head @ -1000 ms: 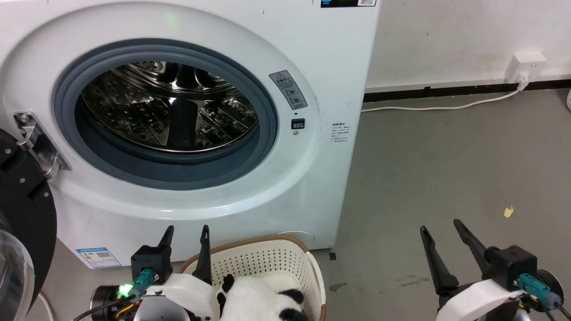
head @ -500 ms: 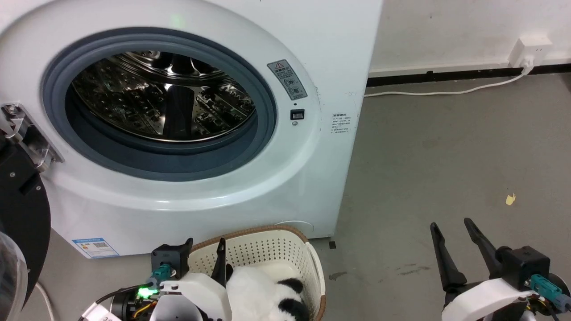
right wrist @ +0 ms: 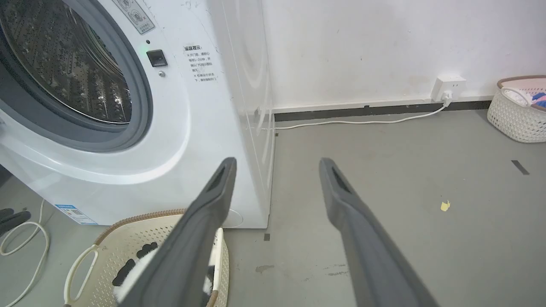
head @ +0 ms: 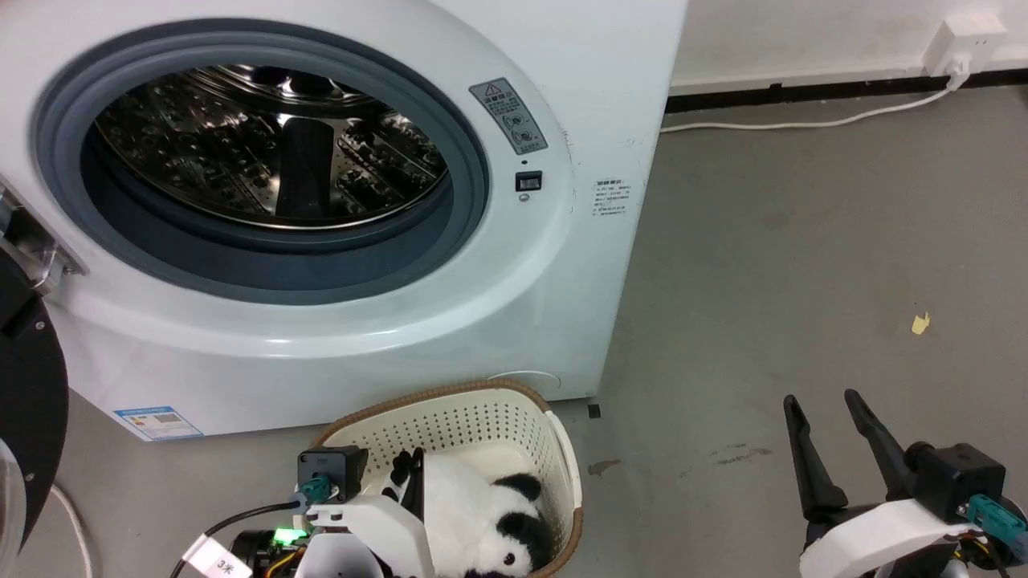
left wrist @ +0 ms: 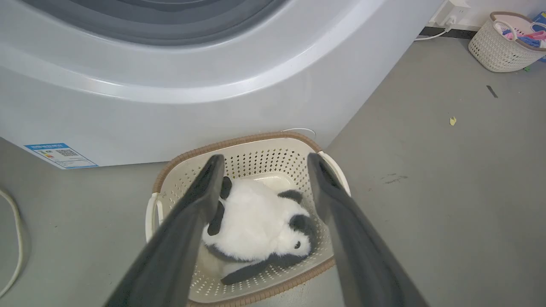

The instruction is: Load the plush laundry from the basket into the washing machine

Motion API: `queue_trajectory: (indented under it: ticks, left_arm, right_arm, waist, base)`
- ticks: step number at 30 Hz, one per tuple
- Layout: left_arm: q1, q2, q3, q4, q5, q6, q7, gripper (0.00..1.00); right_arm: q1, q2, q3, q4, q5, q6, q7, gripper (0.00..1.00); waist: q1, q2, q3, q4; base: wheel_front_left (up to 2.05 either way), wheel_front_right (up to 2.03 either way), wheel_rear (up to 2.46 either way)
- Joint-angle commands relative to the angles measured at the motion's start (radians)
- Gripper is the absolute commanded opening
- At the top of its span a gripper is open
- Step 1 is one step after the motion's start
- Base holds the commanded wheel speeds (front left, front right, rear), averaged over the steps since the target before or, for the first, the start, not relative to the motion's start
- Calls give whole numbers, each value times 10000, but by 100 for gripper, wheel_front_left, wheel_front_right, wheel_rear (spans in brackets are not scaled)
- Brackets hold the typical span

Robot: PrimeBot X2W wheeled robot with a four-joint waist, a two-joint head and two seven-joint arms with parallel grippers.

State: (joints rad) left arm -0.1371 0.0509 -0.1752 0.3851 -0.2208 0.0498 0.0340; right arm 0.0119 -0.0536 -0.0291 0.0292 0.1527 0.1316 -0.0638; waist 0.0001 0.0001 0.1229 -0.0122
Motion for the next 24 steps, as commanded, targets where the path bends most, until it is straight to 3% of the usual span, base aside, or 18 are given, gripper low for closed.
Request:
queue_trajectory:
  ticks: [1, 24]
  left_arm:
    - [-221, 2, -115, 306, -157, 68, -25, 100]
    - [-1678, -7, -1028, 3030, -1597, 450, -345, 100]
  right_arm:
    - [-119, 16, -39, 35, 134, -4, -82, 100]
    - [-550, 22, -627, -489, 745, -6, -324, 100]
  waist:
    - [-1, -1, 93, -29]
    - [-1, -1, 1761, -61]
  base:
    - [0, 0, 0]
    - [0, 0, 0]
